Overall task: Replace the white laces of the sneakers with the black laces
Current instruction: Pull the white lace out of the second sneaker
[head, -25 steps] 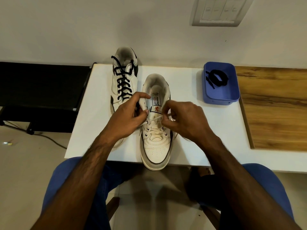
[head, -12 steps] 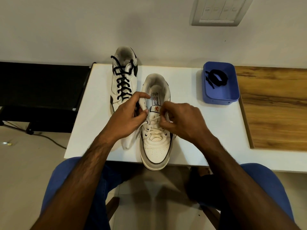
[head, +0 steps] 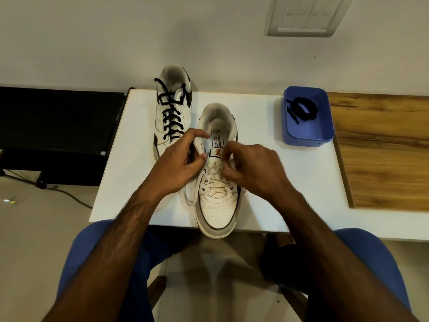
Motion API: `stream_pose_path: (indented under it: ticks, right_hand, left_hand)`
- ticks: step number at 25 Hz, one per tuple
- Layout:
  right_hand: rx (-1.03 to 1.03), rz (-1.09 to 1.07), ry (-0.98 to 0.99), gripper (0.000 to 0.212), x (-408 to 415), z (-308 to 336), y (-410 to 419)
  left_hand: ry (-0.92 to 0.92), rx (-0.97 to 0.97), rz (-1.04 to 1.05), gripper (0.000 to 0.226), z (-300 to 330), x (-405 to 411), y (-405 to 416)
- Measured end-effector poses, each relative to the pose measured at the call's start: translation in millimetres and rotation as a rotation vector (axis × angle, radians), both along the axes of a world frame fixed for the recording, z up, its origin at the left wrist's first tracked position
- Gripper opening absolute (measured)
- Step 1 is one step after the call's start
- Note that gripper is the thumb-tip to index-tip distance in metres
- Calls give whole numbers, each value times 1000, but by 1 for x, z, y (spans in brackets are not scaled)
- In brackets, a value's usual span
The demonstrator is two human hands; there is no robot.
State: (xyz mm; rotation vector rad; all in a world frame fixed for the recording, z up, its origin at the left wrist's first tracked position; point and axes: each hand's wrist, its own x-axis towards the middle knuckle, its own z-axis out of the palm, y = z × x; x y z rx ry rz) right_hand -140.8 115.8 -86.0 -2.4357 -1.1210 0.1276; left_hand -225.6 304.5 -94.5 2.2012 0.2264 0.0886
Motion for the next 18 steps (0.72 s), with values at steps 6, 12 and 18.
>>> stream_pose_path:
  ticks: [6, 12, 18]
  right_hand:
    - [163, -42, 79, 17, 6, 4, -14]
    - [-8, 37, 12, 13, -9, -3, 8]
    - [155, -107, 37, 16, 4, -1, -12]
  left_hand:
    - [-4, -13, -1, 37, 1, -1, 0]
    - [-2, -21, -2, 37, 1, -1, -2]
    - [0, -17, 5, 36, -1, 0, 0]
